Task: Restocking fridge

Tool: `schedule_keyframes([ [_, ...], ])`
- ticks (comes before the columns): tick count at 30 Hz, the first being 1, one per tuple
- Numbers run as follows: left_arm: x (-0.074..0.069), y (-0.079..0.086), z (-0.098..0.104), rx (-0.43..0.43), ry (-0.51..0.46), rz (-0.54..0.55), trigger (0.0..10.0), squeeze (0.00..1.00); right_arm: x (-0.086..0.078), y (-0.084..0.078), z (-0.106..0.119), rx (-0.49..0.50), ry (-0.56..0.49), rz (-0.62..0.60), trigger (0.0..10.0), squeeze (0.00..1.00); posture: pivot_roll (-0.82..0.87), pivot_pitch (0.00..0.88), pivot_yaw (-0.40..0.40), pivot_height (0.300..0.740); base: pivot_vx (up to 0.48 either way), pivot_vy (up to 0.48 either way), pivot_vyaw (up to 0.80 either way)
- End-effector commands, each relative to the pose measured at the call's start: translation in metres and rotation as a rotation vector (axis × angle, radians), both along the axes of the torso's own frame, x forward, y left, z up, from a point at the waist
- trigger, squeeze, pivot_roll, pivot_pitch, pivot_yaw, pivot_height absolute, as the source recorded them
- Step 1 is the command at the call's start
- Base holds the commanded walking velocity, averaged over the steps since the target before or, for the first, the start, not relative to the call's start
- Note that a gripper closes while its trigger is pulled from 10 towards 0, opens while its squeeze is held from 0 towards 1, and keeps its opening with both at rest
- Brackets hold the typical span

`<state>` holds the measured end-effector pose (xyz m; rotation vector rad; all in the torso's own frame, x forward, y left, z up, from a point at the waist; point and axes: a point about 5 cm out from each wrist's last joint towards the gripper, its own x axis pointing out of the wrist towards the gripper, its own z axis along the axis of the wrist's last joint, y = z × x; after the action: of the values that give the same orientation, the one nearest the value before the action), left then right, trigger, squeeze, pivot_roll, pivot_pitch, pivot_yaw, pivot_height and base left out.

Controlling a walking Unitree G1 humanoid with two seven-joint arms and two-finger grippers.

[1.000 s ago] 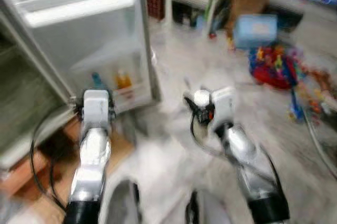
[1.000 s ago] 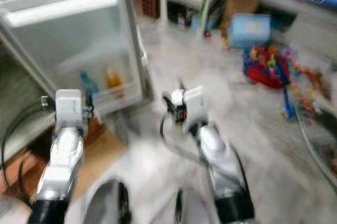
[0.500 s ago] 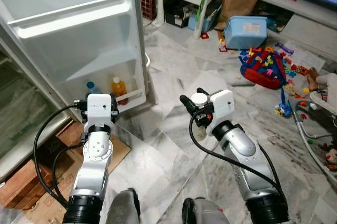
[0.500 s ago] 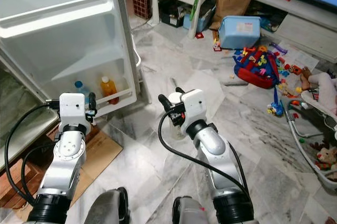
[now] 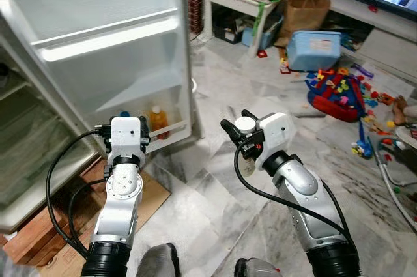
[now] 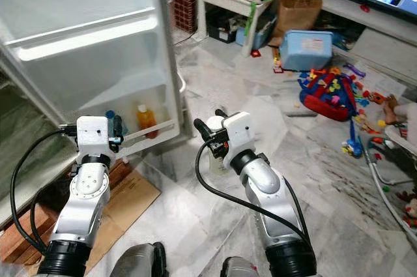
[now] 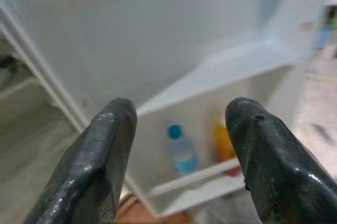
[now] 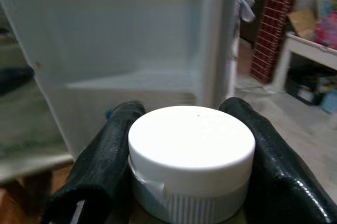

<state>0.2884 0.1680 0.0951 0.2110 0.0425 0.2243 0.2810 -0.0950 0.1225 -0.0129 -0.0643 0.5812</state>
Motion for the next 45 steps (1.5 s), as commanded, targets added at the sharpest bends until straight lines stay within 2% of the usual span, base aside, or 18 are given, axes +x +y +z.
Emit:
schedule_keyframes([
  [1,0.0,-0.006,-0.002,-0.006,0.006,-0.005,10.0,0.0,-0.001,-0.005,0.009,0.005,-0.04,-0.001,10.0,0.0,-0.03,0.129,0.003,0.74,0.0,0.0,0.0],
  [8,0.003,0.001,0.0,0.033,0.016,0.056,10.0,0.0,0.002,0.007,0.026,0.074,-0.063,0.057,10.0,0.0,-0.02,0.132,0.005,0.74,0.0,0.042,0.0],
  [12,0.003,0.005,-0.002,0.006,0.022,0.079,10.0,0.0,0.002,0.011,0.032,0.078,-0.081,0.077,10.0,0.0,-0.02,0.133,0.006,0.74,0.0,0.434,0.0],
  [14,0.003,0.005,-0.001,0.023,0.015,0.075,10.0,0.0,0.002,0.011,0.033,0.073,-0.09,0.077,10.0,0.0,-0.02,0.131,0.006,0.74,0.0,0.48,0.0],
  [15,0.004,0.003,0.001,0.058,0.004,0.064,10.0,0.0,0.002,0.011,0.033,0.063,-0.101,0.081,10.0,0.0,-0.02,0.13,0.006,0.74,0.0,0.0,0.8],
  [26,0.004,-0.005,0.001,0.046,-0.002,0.031,10.0,0.0,0.006,0.008,0.038,0.072,-0.108,0.054,10.0,0.0,-0.03,0.129,0.008,0.74,0.0,0.0,0.79],
  [30,0.004,-0.006,0.001,0.048,-0.001,0.029,10.0,0.0,0.014,-0.005,0.026,-0.003,-0.06,-0.077,10.0,0.0,-0.03,0.129,0.008,0.74,0.0,0.0,0.0],
  [35,0.004,-0.007,0.0,0.039,0.001,0.008,10.0,0.0,0.01,-0.011,0.024,0.019,-0.07,-0.091,10.0,0.0,-0.03,0.127,0.011,0.74,0.0,0.0,0.0],
  [45,0.004,-0.013,0.002,0.056,-0.016,-0.03,10.0,0.0,0.016,-0.011,0.026,0.003,-0.08,-0.124,10.0,0.0,-0.04,0.117,0.013,0.74,0.0,0.0,0.0],
])
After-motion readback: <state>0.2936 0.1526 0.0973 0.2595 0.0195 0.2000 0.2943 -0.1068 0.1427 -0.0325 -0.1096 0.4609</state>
